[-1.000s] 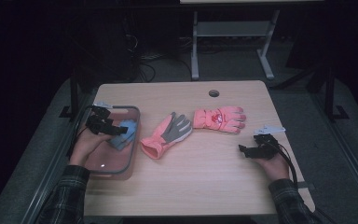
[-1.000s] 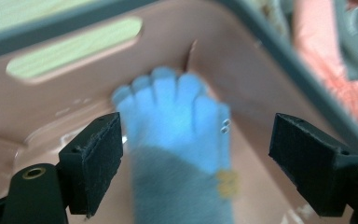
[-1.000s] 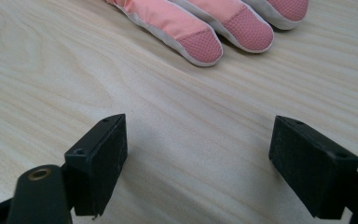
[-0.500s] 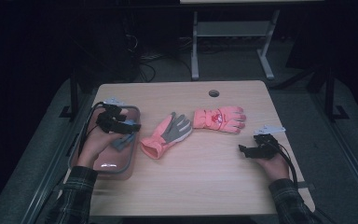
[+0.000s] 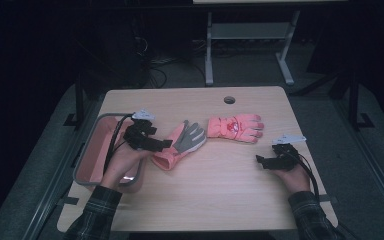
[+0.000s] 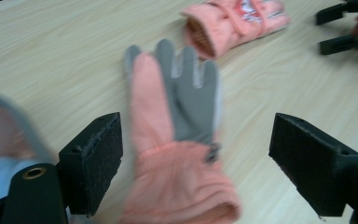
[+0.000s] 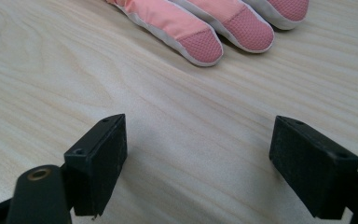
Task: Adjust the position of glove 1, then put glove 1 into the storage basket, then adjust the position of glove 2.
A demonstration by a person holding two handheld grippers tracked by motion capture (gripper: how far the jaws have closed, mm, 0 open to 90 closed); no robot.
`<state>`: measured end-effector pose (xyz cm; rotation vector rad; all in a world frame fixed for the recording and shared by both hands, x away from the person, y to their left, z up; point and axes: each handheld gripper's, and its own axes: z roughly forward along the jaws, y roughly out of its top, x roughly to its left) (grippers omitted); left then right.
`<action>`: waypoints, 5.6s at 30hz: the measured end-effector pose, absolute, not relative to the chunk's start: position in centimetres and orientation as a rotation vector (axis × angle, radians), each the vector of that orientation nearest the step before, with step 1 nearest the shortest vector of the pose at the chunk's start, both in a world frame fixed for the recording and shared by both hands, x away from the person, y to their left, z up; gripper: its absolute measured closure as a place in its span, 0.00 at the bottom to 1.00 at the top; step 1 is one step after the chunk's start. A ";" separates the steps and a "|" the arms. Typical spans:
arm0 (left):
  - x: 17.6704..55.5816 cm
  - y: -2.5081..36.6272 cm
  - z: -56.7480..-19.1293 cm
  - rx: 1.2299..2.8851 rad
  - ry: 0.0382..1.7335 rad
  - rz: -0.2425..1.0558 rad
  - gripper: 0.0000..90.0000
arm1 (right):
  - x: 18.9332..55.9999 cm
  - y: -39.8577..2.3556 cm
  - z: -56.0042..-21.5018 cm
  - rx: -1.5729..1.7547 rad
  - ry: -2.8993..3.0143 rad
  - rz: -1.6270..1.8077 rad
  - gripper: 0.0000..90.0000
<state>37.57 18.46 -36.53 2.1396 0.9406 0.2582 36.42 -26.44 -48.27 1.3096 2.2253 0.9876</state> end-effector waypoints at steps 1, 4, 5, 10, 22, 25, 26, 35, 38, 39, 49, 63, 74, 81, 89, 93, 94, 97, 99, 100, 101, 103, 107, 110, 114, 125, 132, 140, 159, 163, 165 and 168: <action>37.4 18.0 -36.5 2.144 0.933 0.256 0.19 | 36.4 -26.4 -48.3 1.305 2.226 0.987 0.20; 36.8 16.9 -36.7 2.147 0.905 0.223 0.19 | 36.5 -26.4 -48.3 1.304 2.227 0.985 0.20; 36.7 16.5 -36.8 2.146 0.898 0.213 0.19 | 36.5 -26.4 -48.3 1.304 2.227 0.985 0.20; 36.0 14.9 -37.8 2.169 0.874 0.185 0.19 | 36.5 -26.4 -48.3 1.305 2.227 0.984 0.20; 33.7 12.0 -40.7 2.230 0.794 0.154 0.19 | 36.4 -26.4 -48.3 1.304 2.231 0.986 0.20; 33.1 11.8 -41.7 2.228 0.790 0.148 0.19 | 36.4 -26.3 -48.3 1.304 2.231 0.985 0.20; 32.8 11.8 -42.0 2.234 0.783 0.150 0.19 | 36.4 -26.4 -48.3 1.304 2.231 0.985 0.20; 31.0 12.0 -44.5 2.267 0.746 0.172 0.19 | 36.3 -26.3 -48.2 1.308 2.235 0.986 0.20; 30.5 12.2 -45.3 2.288 0.746 0.172 0.18 | 36.3 -26.2 -48.2 1.298 2.236 0.983 0.24; 30.3 12.4 -45.6 2.288 0.744 0.181 0.18 | 36.3 -26.1 -48.1 1.293 2.235 0.982 0.25; 30.2 12.8 -45.2 2.266 0.756 0.231 0.33 | 36.2 -25.9 -47.8 1.279 2.240 1.002 0.25; 34.7 11.9 -42.3 2.229 0.870 0.287 0.99 | 36.2 -26.1 -47.9 1.295 2.240 0.997 0.25; 40.2 12.0 -42.1 2.179 0.985 0.372 0.99 | 36.3 -26.2 -48.0 1.302 2.248 1.001 0.25; 41.9 12.4 -43.9 2.213 1.049 0.348 1.00 | 36.3 -26.3 -48.1 1.299 2.246 1.001 0.25; 40.6 11.6 -43.8 2.269 1.009 0.285 1.00 | 36.3 -26.3 -48.1 1.297 2.247 0.995 0.25; 39.5 11.5 -43.8 2.281 0.988 0.262 1.00 | 36.2 -26.2 -48.1 1.299 2.246 0.994 0.25; 39.2 11.5 -43.8 2.284 0.983 0.249 1.00 | 36.2 -26.2 -48.1 1.298 2.247 0.994 0.25; 38.3 11.3 -43.7 2.307 0.944 0.228 1.00 | 36.2 -26.2 -48.1 1.296 2.248 0.991 0.25; 37.6 11.1 -43.7 2.315 0.926 0.211 1.00 | 36.3 -26.2 -48.1 1.296 2.247 0.991 0.25; 37.3 10.9 -43.7 2.315 0.914 0.204 1.00 | 36.3 -26.2 -48.1 1.295 2.247 0.991 0.25; 37.0 10.8 -43.6 2.321 0.902 0.186 1.00 | 36.3 -26.2 -48.1 1.295 2.247 0.991 0.25; 36.4 10.4 -43.6 2.334 0.870 0.166 1.00 | 36.3 -26.2 -48.1 1.296 2.247 0.990 0.25; 35.4 9.3 -43.6 2.338 0.820 0.118 1.00 | 36.3 -26.2 -48.1 1.293 2.250 0.988 0.25; 34.9 8.2 -43.6 2.350 0.774 0.094 1.00 | 36.3 -26.2 -48.1 1.291 2.249 0.988 0.25; 34.3 7.1 -43.6 2.339 0.735 0.078 0.99 | 36.3 -26.2 -48.1 1.291 2.249 0.991 0.25; 36.3 10.9 -41.2 2.231 0.855 0.200 0.99 | 36.3 -26.1 -48.1 1.287 2.251 0.993 0.25; 37.4 12.0 -43.0 2.279 0.958 0.224 0.99 | 36.3 -26.1 -48.1 1.288 2.251 0.993 0.25; 35.9 11.0 -43.4 2.289 0.909 0.123 0.99 | 36.3 -26.2 -48.0 1.295 2.247 0.997 0.25; 33.9 11.0 -43.3 2.276 0.869 0.158 0.88 | 36.2 -26.5 -47.8 1.300 2.244 1.005 0.25; 33.5 12.2 -44.0 2.266 0.887 0.231 0.76 | 36.3 -26.4 -47.9 1.298 2.248 1.003 0.25; 33.7 12.3 -44.5 2.261 0.900 0.265 0.68 | 36.3 -26.3 -47.9 1.298 2.250 1.000 0.25; 34.5 12.2 -45.3 2.275 0.914 0.307 0.57 | 36.3 -26.2 -47.8 1.293 2.250 1.003 0.25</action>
